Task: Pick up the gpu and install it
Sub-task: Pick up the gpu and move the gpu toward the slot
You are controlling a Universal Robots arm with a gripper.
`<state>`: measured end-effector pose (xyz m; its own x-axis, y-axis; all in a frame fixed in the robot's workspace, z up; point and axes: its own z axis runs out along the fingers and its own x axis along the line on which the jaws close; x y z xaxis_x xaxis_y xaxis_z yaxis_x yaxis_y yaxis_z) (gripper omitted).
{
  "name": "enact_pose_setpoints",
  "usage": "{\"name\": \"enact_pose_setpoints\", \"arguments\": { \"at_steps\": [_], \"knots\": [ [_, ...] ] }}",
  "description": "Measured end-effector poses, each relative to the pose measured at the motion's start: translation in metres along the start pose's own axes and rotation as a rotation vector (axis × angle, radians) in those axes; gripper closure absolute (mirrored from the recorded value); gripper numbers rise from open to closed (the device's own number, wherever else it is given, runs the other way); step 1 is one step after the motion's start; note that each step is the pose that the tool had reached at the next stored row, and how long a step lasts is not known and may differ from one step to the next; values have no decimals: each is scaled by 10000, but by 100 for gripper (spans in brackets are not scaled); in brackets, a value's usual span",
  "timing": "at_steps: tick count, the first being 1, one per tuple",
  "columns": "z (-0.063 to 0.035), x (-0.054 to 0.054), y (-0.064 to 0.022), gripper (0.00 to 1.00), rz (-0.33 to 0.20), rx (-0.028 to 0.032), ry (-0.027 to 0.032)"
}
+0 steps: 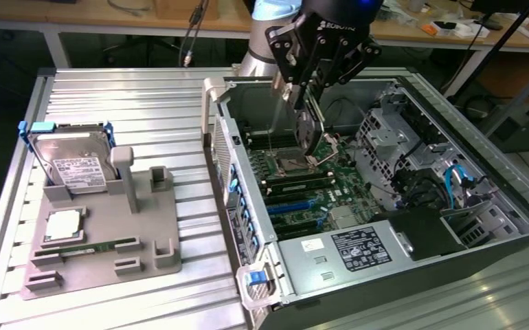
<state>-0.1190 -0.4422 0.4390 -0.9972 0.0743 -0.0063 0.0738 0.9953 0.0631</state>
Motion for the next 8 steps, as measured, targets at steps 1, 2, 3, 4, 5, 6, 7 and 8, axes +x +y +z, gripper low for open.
{"name": "enact_pose_setpoints", "arguments": {
  "at_steps": [1, 2, 3, 4, 5, 6, 7, 8],
  "knots": [
    [0, -18, 1, 73, 0, 0, -1],
    [0, -38, 3, 73, 1, 1, 0],
    [0, -56, 4, 73, 1, 0, 0],
    [1, -71, 5, 73, 2, 0, 0],
    [1, -90, 7, 73, 1, 0, 0],
    [1, -107, 8, 73, 1, 0, 0],
    [1, -129, 10, 73, 1, 0, 0],
    [1, -146, 11, 73, 1, 1, 0]
  ]
}}
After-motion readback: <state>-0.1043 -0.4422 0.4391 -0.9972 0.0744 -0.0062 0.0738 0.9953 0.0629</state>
